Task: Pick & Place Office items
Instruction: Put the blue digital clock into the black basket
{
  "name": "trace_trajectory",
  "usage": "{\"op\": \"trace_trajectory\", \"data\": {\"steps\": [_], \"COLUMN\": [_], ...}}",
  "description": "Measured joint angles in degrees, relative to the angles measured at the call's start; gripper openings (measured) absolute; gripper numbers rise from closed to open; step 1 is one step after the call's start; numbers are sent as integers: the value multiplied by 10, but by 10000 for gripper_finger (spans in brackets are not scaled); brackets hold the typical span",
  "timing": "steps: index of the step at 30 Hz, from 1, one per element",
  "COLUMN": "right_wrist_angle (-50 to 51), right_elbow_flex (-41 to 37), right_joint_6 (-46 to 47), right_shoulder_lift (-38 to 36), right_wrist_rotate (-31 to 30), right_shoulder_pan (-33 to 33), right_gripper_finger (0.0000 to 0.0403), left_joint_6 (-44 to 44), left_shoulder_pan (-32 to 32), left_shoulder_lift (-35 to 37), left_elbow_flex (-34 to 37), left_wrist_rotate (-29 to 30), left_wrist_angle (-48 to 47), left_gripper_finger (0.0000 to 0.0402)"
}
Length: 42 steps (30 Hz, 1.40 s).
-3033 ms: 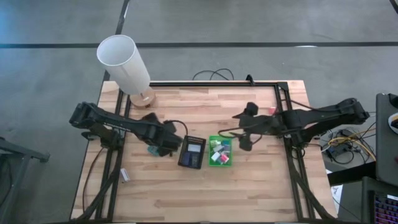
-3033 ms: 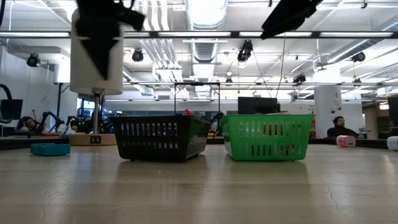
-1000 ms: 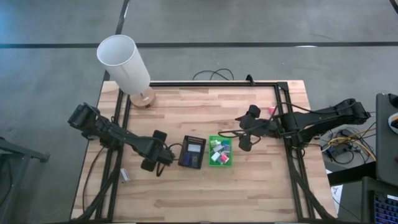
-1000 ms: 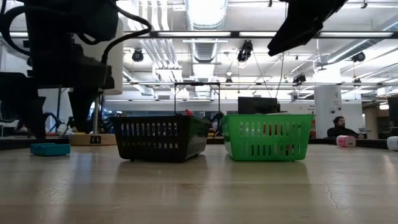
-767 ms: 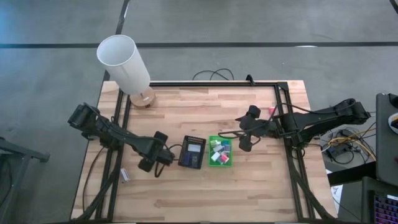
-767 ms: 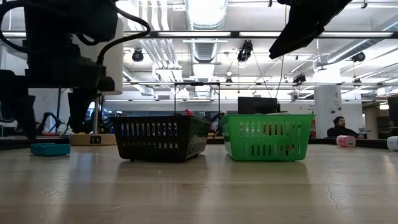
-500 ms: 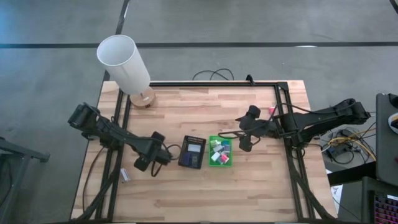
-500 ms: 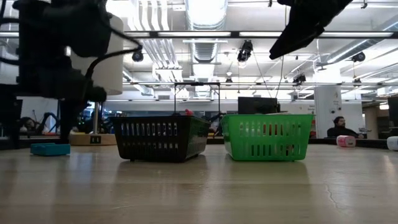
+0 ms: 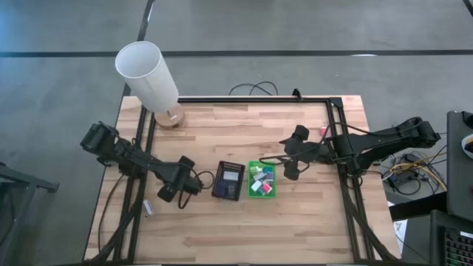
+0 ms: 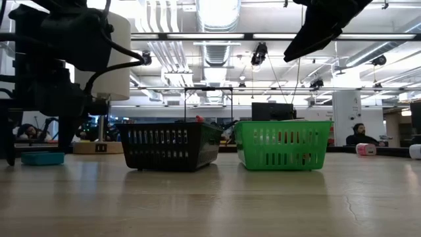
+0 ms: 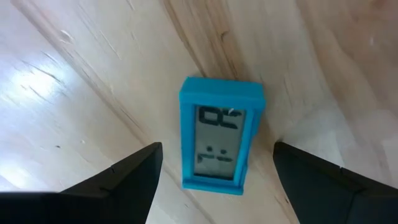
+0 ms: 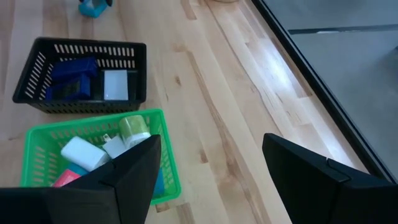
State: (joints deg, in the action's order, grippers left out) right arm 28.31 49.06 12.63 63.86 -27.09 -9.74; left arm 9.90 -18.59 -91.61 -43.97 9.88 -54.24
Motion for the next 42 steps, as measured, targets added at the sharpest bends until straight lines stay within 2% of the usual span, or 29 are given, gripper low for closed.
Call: {"op": "trace_trajectory", "data": {"steps": [8,12,16,21,22,30,33,42], "right_wrist_angle": [-2,-3,-3,-3,-3,-3,-3,-3], "right_elbow_flex": [0,0,0,0,0,0,0,0], "right_joint_6": [-2,-2,-2,3,3,2,-4,-20], "right_shoulder_lift": [0,0,0,0,0,0,0,0], "right_wrist_rotate": [0,0,0,0,0,0,0,0], "right_shoulder_pan": [0,0,0,0,0,0,0,0], "right_gripper_finger": [274,276,276,270,270,271,269,263], "left_joint_6": [18,24,43,60,57,-37,-46,-49], "left_shoulder_pan": [11,15,15,16,17,31,31,31], "left_shoulder_lift": [0,0,0,0,1,-3,-2,-2], "left_elbow_flex": [-2,-1,-1,1,1,-18,-47,-161], "left_wrist_rotate": [3,-10,-20,-35,-34,-12,19,47], "left_wrist_angle": [13,14,16,15,12,-6,-24,-32], "left_gripper_finger": [314,297,245,135,127,127,127,127]}}
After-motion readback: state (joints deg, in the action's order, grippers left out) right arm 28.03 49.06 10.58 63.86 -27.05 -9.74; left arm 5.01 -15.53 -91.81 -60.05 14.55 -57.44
